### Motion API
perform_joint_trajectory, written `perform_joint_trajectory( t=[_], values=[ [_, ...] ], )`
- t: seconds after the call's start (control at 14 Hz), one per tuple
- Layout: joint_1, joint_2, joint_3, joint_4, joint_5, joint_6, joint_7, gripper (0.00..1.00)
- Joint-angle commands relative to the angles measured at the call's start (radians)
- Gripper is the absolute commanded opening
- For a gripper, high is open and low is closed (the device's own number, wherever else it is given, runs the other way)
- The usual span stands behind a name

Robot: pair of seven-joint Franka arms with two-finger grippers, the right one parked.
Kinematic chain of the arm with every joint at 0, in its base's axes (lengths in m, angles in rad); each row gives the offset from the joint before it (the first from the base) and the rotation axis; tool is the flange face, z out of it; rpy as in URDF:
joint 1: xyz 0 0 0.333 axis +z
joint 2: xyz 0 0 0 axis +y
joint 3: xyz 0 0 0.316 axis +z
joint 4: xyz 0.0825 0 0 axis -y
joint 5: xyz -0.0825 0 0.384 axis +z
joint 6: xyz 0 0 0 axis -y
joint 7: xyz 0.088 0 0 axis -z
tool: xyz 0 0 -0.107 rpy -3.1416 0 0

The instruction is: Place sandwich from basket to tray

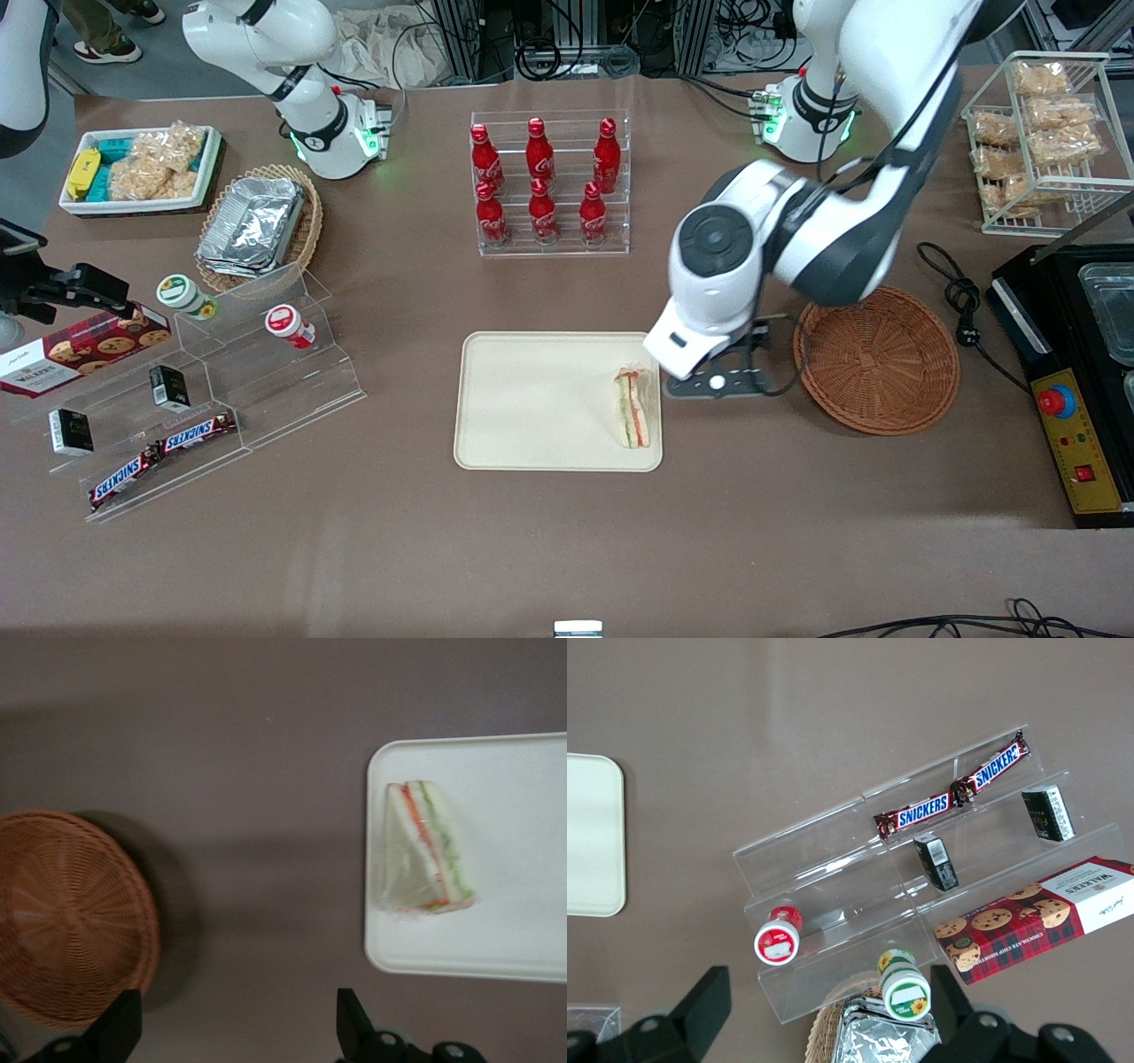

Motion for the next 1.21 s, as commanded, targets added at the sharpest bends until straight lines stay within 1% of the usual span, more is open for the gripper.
perform_joint_trajectory(
  t=[0.0,0.07,0.14,0.29,0.36,0.57,0.64,0.71,0.79,0.86,0.93,1.0,1.07,1.14],
  values=[
    [0.112,-0.106,0.003,-0.027,-0.087,-0.12,0.124,0.99],
    [0.153,-0.119,0.006,-0.002,-0.149,-0.173,0.136,0.99],
    [0.208,-0.129,0.003,0.024,-0.167,-0.208,0.156,0.99],
    [0.256,-0.162,0.006,0.058,-0.171,-0.245,0.304,0.99],
    [0.272,-0.185,0.007,0.058,-0.165,-0.254,0.349,0.99],
    [0.39,-0.233,0.003,0.056,-0.182,-0.29,0.449,0.99],
    [0.404,-0.244,0.007,0.055,-0.19,-0.297,0.493,0.99],
    [0.396,-0.253,0.027,0.053,-0.196,-0.314,0.517,1.0],
    [0.349,-0.261,0.102,0.053,-0.202,-0.323,0.523,1.0],
    [0.244,-0.271,0.233,0.053,-0.243,-0.325,0.524,1.0],
    [0.15,-0.285,0.383,0.05,-0.304,-0.324,0.531,1.0],
    [0.078,-0.291,0.477,0.049,-0.343,-0.324,0.555,1.0],
    [0.033,-0.296,0.543,0.046,-0.354,-0.324,0.583,1.0],
    [0.026,-0.296,0.559,0.044,-0.355,-0.324,0.589,1.0]
  ],
)
